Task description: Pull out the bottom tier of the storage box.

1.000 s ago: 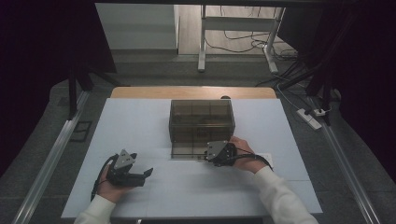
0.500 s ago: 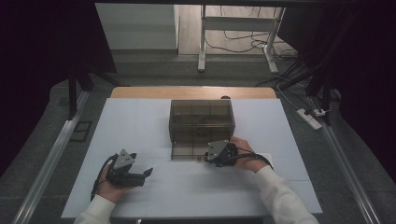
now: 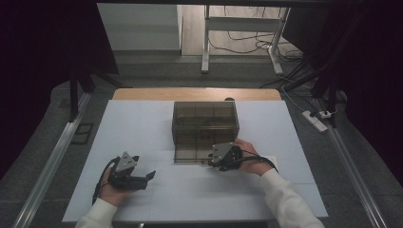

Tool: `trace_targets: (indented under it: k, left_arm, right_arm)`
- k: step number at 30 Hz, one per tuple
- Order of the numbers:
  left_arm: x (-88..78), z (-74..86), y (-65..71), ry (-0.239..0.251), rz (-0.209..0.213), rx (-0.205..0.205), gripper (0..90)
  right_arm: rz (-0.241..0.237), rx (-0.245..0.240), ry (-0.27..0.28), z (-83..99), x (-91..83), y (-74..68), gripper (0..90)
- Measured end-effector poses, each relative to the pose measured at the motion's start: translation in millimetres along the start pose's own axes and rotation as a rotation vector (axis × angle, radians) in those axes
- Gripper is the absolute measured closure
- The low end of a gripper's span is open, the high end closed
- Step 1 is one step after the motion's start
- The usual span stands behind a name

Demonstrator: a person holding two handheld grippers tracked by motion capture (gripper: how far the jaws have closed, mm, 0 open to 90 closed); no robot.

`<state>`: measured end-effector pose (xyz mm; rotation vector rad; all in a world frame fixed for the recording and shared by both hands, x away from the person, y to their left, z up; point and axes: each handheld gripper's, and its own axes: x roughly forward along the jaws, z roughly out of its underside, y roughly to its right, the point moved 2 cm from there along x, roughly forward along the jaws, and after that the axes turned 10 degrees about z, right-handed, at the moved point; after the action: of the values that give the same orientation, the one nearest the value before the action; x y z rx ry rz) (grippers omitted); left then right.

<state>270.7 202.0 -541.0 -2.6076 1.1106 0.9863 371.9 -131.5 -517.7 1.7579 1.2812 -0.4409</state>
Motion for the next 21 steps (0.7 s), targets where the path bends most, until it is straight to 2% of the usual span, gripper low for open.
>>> trace_targets:
  k: [2,9,11,18,21]
  left_arm:
    - [-0.3,0.0,0.1,0.003,-0.001,-0.001,13.7]
    - [-0.6,-0.2,0.8,0.005,-0.002,-0.001,13.7]
    - [-0.6,-0.2,0.6,0.005,-0.002,-0.002,13.7]
    - [-0.7,-0.3,0.9,0.006,0.000,0.000,13.7]
    - [-0.8,-0.3,1.0,0.006,0.001,0.001,13.7]
  right_arm:
    - [0.000,0.039,0.022,-0.6,-2.1,2.0,60.5]
    - [0.044,0.174,0.055,-0.3,-6.7,5.8,47.9]
    - [0.056,0.198,0.054,0.6,-8.0,6.7,46.8]
    - [0.076,0.329,0.093,5.4,-16.2,9.6,45.3]
    - [0.094,0.345,0.083,9.2,-19.8,8.5,44.6]
